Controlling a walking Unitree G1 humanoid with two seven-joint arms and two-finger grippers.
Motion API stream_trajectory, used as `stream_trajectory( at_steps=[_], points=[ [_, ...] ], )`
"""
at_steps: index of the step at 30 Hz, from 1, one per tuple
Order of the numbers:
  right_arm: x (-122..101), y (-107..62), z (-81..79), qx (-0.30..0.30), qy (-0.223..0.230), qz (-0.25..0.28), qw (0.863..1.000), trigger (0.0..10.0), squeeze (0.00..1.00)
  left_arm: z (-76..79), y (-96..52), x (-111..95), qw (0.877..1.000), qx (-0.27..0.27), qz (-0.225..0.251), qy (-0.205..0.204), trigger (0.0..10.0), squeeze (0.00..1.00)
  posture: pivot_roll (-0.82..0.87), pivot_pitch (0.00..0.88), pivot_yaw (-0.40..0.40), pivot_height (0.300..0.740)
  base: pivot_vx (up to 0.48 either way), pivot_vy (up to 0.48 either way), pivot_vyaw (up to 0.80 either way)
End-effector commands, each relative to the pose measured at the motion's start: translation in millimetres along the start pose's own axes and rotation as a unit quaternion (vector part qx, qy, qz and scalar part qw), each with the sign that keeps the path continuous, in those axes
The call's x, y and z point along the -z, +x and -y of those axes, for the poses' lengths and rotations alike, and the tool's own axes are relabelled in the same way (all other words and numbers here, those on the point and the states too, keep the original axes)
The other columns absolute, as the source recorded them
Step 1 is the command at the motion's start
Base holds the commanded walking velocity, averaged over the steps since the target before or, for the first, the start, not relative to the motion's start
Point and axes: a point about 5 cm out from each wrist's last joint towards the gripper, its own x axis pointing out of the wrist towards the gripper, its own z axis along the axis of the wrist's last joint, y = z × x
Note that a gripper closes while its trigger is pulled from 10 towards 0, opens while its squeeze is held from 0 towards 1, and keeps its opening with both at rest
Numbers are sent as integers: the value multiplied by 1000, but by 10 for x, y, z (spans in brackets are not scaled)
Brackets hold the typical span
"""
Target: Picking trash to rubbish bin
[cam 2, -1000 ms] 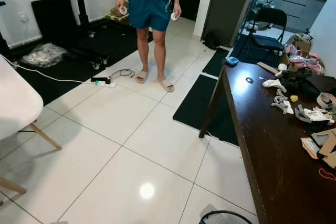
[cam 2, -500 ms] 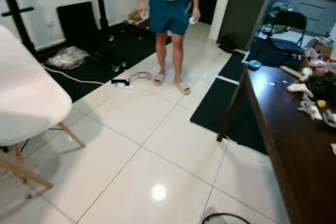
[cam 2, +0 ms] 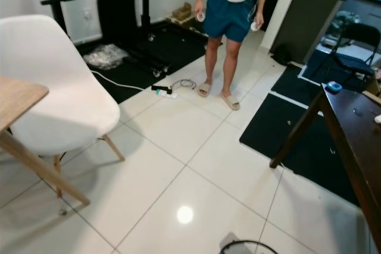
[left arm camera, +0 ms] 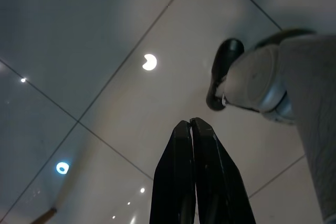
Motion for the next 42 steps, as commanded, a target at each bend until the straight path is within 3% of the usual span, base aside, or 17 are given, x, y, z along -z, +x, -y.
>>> stream_trajectory(
  at_steps=[1,32,42],
  points=[
    [94,-11,31,3,-3,-14,1000,10000,0,107,-6,77,1000,17,-13,-4,10000,0,236,3,-144,740,0,0,-800],
    [104,-8,-1,-20,-15,-41,999,10000,0,27,-14,104,998,-3,-11,-54,10000,0,259,78,-129,740,0,0,-800],
    [83,-3,-41,-31,-17,-40,999,10000,0,32,-13,101,999,-3,-11,-52,10000,0,260,79,-132,740,0,0,-800]
  ],
)
